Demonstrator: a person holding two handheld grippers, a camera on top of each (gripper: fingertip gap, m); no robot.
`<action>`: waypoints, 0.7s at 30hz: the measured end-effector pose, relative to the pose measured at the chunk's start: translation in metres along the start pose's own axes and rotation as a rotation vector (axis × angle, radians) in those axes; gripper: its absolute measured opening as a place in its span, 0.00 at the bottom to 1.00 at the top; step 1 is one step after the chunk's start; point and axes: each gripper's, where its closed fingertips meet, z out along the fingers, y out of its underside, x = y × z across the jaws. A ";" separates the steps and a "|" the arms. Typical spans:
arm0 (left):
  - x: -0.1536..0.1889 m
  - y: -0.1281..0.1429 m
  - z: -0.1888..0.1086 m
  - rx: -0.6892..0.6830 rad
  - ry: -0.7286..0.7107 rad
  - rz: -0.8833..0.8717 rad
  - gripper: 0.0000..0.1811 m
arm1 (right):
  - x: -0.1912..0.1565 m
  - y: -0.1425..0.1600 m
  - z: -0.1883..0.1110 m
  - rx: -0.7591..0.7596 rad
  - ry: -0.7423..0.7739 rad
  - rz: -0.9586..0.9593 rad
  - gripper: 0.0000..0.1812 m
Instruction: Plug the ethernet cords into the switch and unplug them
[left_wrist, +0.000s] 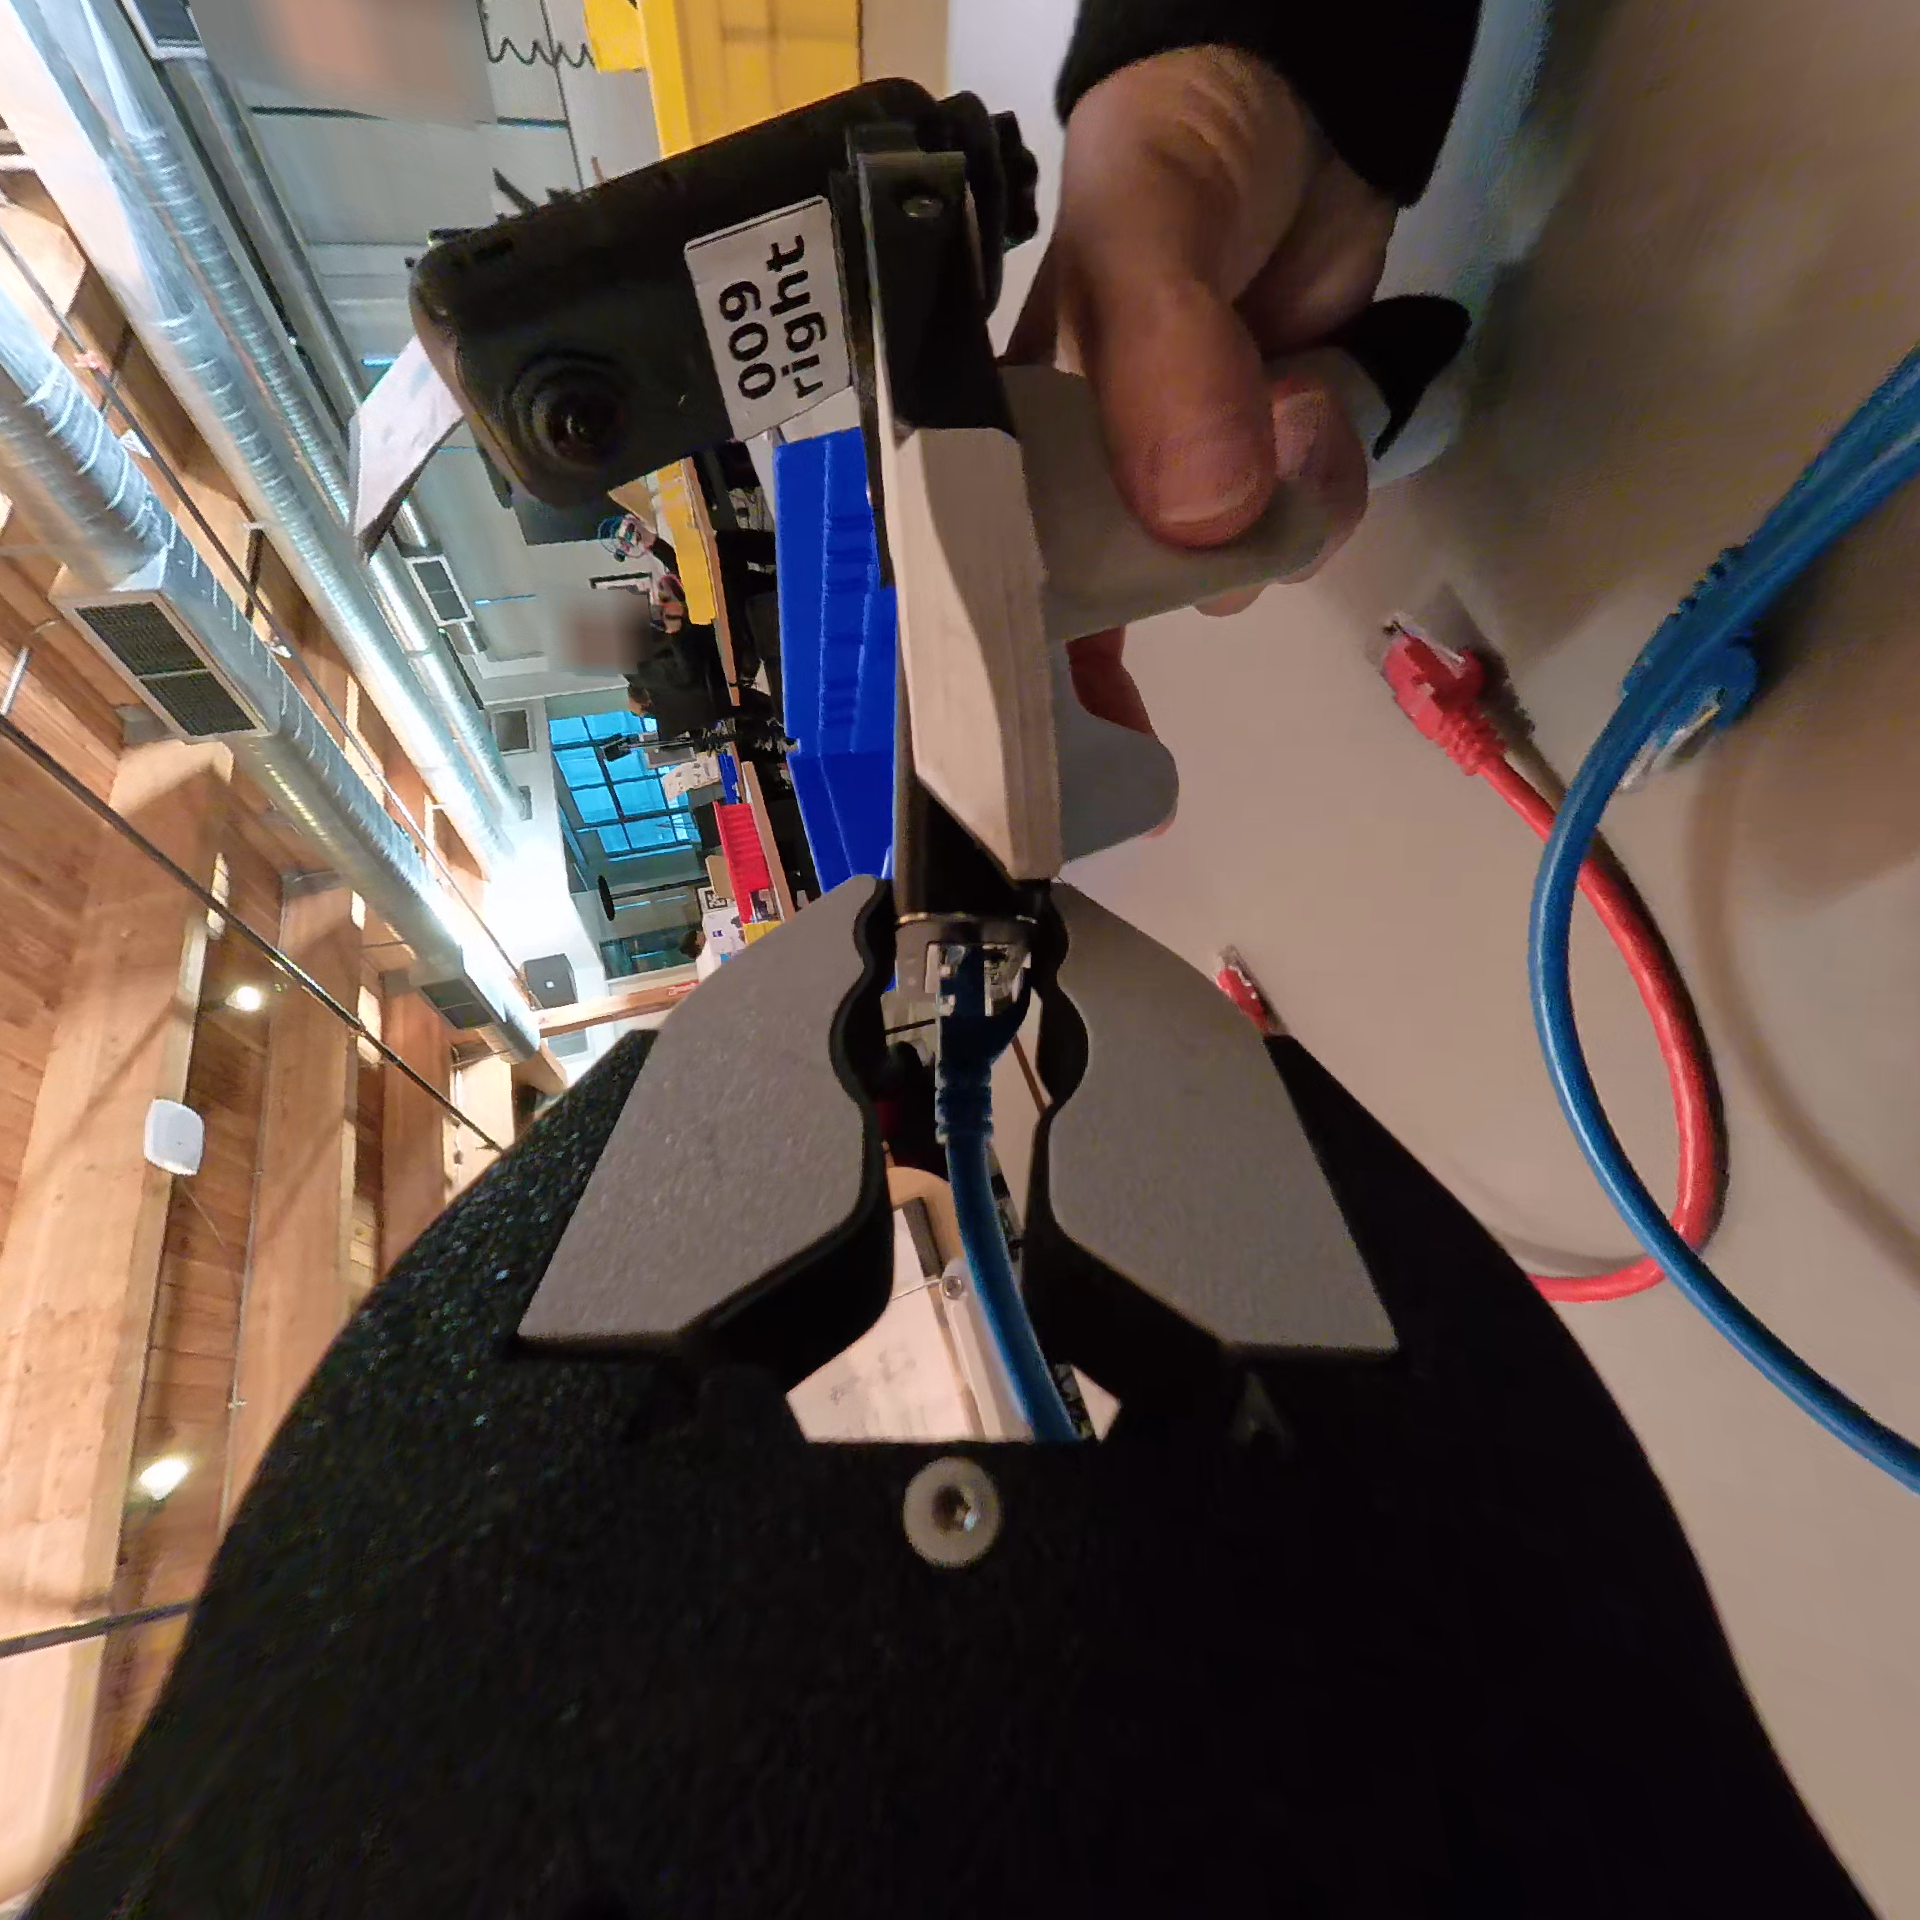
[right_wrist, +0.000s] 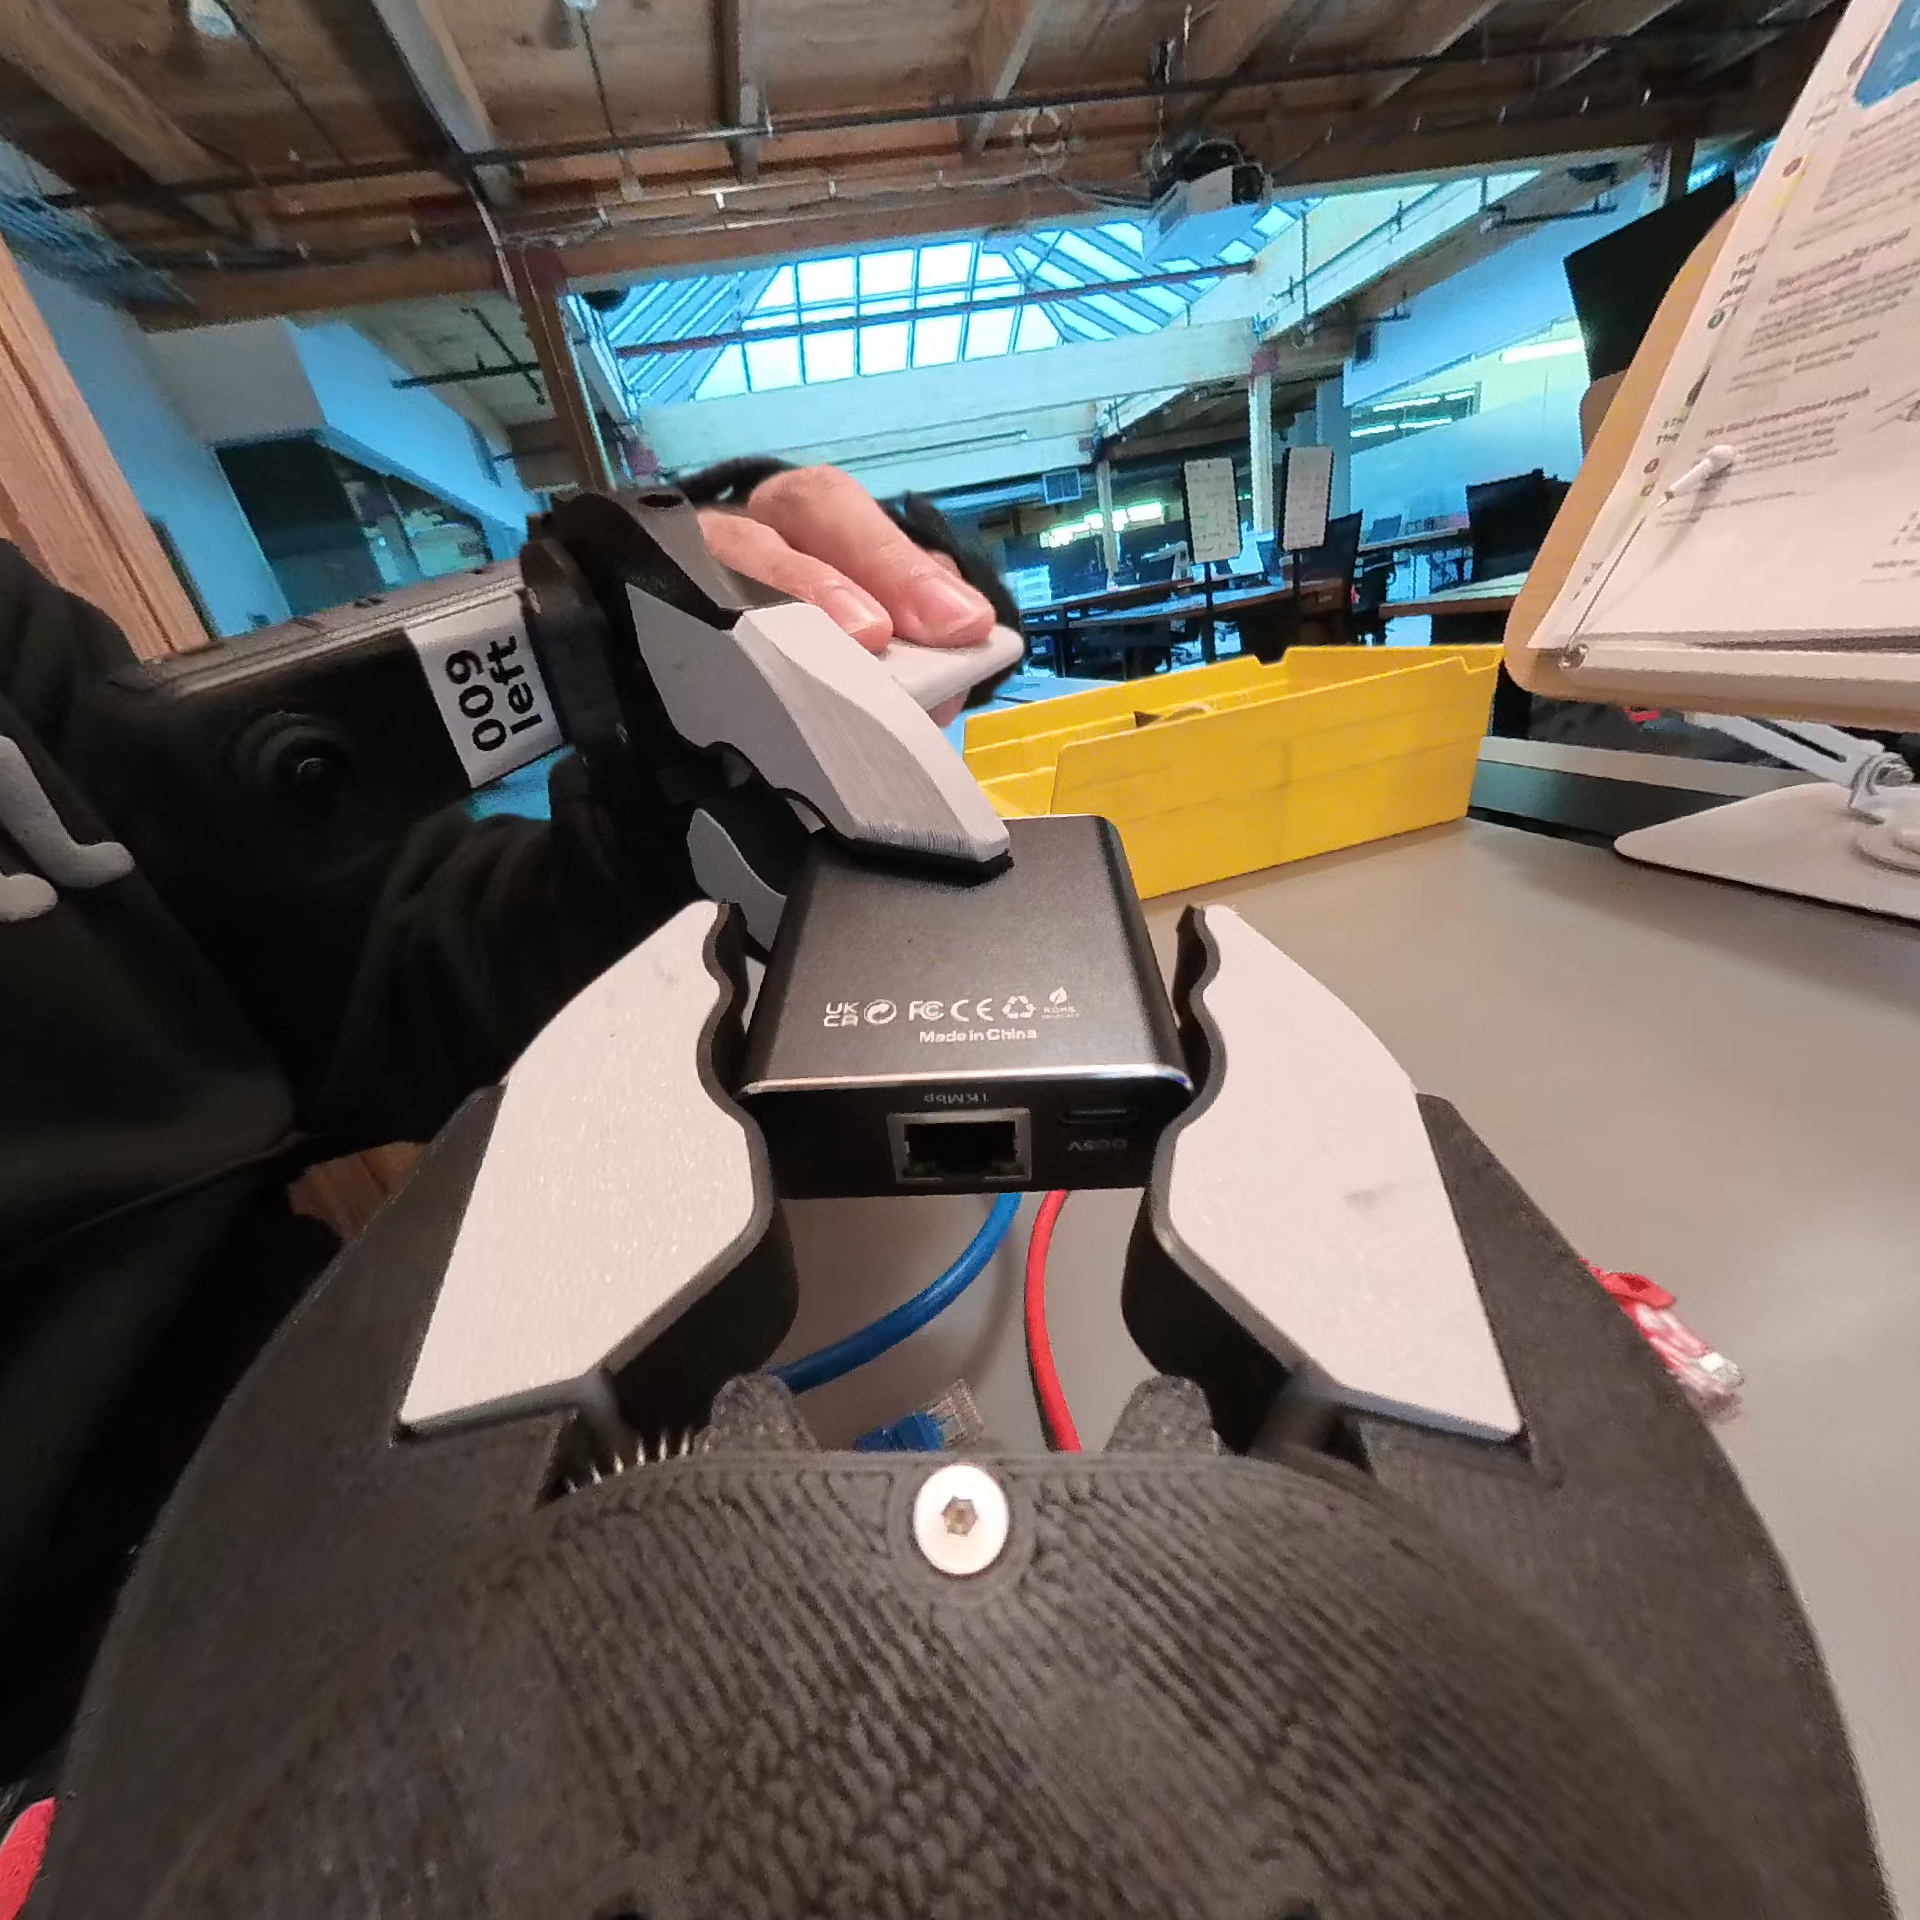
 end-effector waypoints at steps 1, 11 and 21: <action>-0.001 -0.001 0.000 0.008 -0.008 -0.019 0.14 | 0.000 -0.003 -0.001 0.014 0.004 -0.009 0.44; -0.060 0.007 -0.053 0.310 -0.082 -0.683 0.26 | 0.014 -0.026 -0.023 0.125 0.082 -0.035 0.43; -0.018 0.070 -0.047 0.285 0.163 -1.140 0.23 | -0.003 -0.037 -0.027 0.207 -0.037 -0.022 0.43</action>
